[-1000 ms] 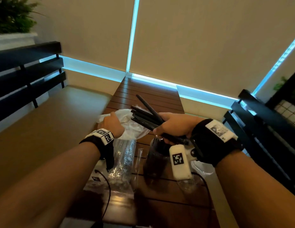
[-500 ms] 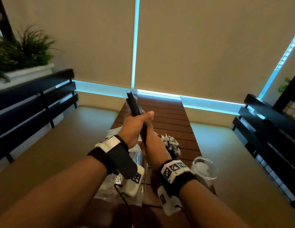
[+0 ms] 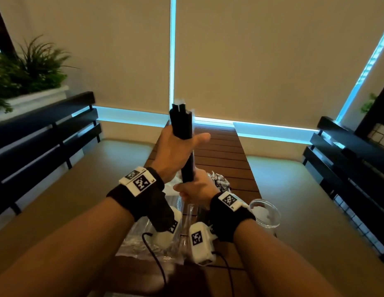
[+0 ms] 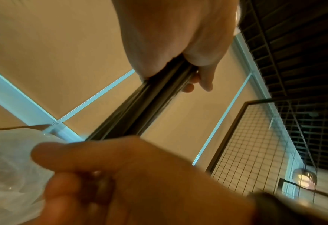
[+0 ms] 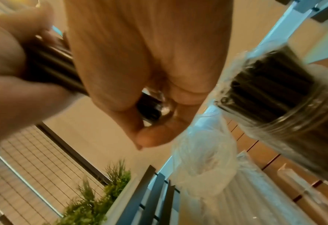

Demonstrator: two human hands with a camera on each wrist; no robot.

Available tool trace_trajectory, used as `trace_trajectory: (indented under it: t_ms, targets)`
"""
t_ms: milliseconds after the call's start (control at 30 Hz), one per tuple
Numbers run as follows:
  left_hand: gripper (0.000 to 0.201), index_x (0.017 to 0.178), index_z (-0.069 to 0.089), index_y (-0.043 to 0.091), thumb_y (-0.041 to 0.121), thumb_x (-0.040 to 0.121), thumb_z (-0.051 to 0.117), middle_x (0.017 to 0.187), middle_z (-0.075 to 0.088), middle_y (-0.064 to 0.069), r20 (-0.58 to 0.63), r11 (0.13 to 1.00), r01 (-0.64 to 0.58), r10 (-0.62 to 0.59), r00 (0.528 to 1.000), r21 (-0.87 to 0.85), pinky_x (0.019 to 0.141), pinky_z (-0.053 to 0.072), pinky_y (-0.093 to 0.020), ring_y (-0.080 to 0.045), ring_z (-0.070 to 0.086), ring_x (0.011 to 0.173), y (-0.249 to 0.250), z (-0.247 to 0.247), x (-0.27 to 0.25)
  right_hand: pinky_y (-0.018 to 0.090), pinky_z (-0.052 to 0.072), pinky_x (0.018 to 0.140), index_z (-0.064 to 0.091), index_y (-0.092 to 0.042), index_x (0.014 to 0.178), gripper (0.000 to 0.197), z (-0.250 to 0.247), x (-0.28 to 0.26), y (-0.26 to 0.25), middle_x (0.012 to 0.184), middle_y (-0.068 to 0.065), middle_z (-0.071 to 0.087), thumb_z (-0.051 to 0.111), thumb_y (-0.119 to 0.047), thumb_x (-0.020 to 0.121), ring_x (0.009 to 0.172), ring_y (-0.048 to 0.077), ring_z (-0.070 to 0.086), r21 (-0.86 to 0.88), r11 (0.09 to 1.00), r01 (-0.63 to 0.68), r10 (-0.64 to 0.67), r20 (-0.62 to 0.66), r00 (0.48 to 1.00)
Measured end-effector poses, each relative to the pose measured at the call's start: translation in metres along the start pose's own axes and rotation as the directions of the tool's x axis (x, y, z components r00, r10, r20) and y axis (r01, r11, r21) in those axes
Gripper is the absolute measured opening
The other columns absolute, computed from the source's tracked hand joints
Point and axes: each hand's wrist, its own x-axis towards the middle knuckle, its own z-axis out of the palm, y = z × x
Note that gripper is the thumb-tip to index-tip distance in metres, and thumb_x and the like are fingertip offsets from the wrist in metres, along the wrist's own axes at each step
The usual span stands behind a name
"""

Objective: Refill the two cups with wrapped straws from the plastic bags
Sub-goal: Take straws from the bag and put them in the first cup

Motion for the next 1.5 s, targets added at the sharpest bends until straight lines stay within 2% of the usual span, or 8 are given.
trace_trajectory:
  t_ms: [133, 300, 433, 500, 600, 833, 1067, 1500]
  targets:
    - [0.055, 0.078, 0.053, -0.004, 0.040, 0.064, 0.082, 0.075, 0.057, -0.025, 0.038, 0.997, 0.008, -0.010, 0.999, 0.074, 0.072, 0.056, -0.052, -0.039, 0.057, 0.069, -0.003, 0.011, -0.005, 0.037, 0.055, 0.065, 0.057, -0.009, 0.079, 0.019, -0.001, 0.007, -0.001, 0.060, 0.004, 0.058, 0.073, 0.001, 0.078, 0.060, 0.022, 0.059, -0.084, 0.996, -0.006, 0.011, 0.054, 0.998]
    - [0.037, 0.071, 0.044, 0.013, 0.024, 0.078, 0.079, 0.067, 0.042, -0.005, -0.025, 0.999, 0.012, -0.011, 1.000, 0.035, 0.065, 0.050, -0.037, -0.015, 0.046, 0.061, -0.009, 0.009, 0.004, 0.042, 0.054, 0.069, 0.055, -0.008, 0.097, 0.023, -0.015, -0.004, -0.002, 0.078, 0.008, 0.059, 0.066, 0.002, 0.080, 0.067, 0.022, 0.059, -0.099, 0.994, 0.041, -0.033, 0.084, 0.996]
    - [0.033, 0.077, 0.049, 0.008, 0.024, 0.081, 0.078, 0.071, 0.045, -0.009, -0.168, 0.998, 0.001, -0.010, 0.986, -0.057, 0.069, 0.050, -0.038, -0.022, 0.051, 0.066, -0.015, -0.006, 0.020, 0.028, 0.052, 0.080, 0.039, -0.014, 0.145, 0.064, -0.035, -0.009, -0.004, 0.105, 0.002, 0.070, 0.063, -0.012, 0.085, 0.095, 0.017, 0.066, -0.454, 0.889, 0.066, -0.099, -0.049, 0.994]
    - [0.031, 0.078, 0.052, 0.010, 0.024, 0.079, 0.080, 0.074, 0.051, -0.010, -0.204, 0.995, 0.013, -0.033, 0.978, -0.097, 0.075, 0.054, -0.045, -0.036, 0.058, 0.073, -0.020, -0.010, 0.026, 0.029, 0.051, 0.084, 0.044, -0.015, 0.142, 0.061, -0.046, -0.015, -0.004, 0.104, -0.002, 0.069, 0.062, -0.022, 0.084, 0.091, 0.014, 0.063, -0.469, 0.877, 0.109, -0.206, -0.162, 0.965]
    - [0.030, 0.074, 0.050, 0.015, 0.023, 0.083, 0.078, 0.069, 0.050, 0.002, -0.202, 0.993, 0.056, -0.077, 0.976, -0.107, 0.073, 0.052, -0.038, -0.019, 0.058, 0.070, -0.033, -0.007, 0.026, 0.045, 0.049, 0.095, 0.044, -0.025, 0.139, 0.071, -0.063, -0.019, 0.009, 0.123, 0.001, 0.059, 0.061, -0.044, 0.073, 0.110, 0.020, 0.054, -0.611, 0.791, 0.038, -0.304, -0.338, 0.891]
    - [0.032, 0.076, 0.048, 0.014, 0.025, 0.085, 0.076, 0.072, 0.047, 0.002, -0.145, 0.982, 0.141, -0.158, 0.977, -0.123, 0.076, 0.051, -0.035, -0.014, 0.055, 0.075, -0.076, 0.031, 0.010, 0.045, 0.033, 0.114, -0.003, -0.024, 0.156, 0.131, -0.063, -0.019, 0.070, 0.156, 0.014, 0.022, 0.086, -0.052, 0.064, 0.142, 0.033, 0.028, -0.528, 0.822, -0.214, 0.070, -0.278, 0.958]
    - [0.030, 0.073, 0.048, 0.018, 0.022, 0.086, 0.076, 0.068, 0.047, 0.004, -0.146, 0.963, 0.201, -0.228, 0.963, -0.180, 0.069, 0.047, -0.031, -0.008, 0.052, 0.066, -0.099, 0.055, 0.011, 0.042, 0.049, 0.098, 0.022, -0.028, 0.144, 0.107, -0.039, -0.003, 0.090, 0.136, 0.007, 0.049, 0.084, -0.047, 0.059, 0.122, 0.030, 0.053, -0.318, 0.932, -0.176, 0.016, -0.448, 0.894]
    - [0.018, 0.086, 0.055, 0.018, 0.018, 0.088, 0.073, 0.085, 0.059, -0.001, -0.147, 0.875, 0.329, -0.400, 0.905, -0.356, 0.074, 0.047, -0.028, -0.013, 0.060, 0.085, -0.097, 0.061, 0.028, 0.039, 0.052, 0.092, 0.032, -0.033, 0.137, 0.079, -0.056, 0.001, 0.099, 0.122, 0.003, 0.063, 0.079, -0.036, 0.074, 0.112, 0.027, 0.062, -0.464, 0.862, -0.202, -0.059, -0.488, 0.871]
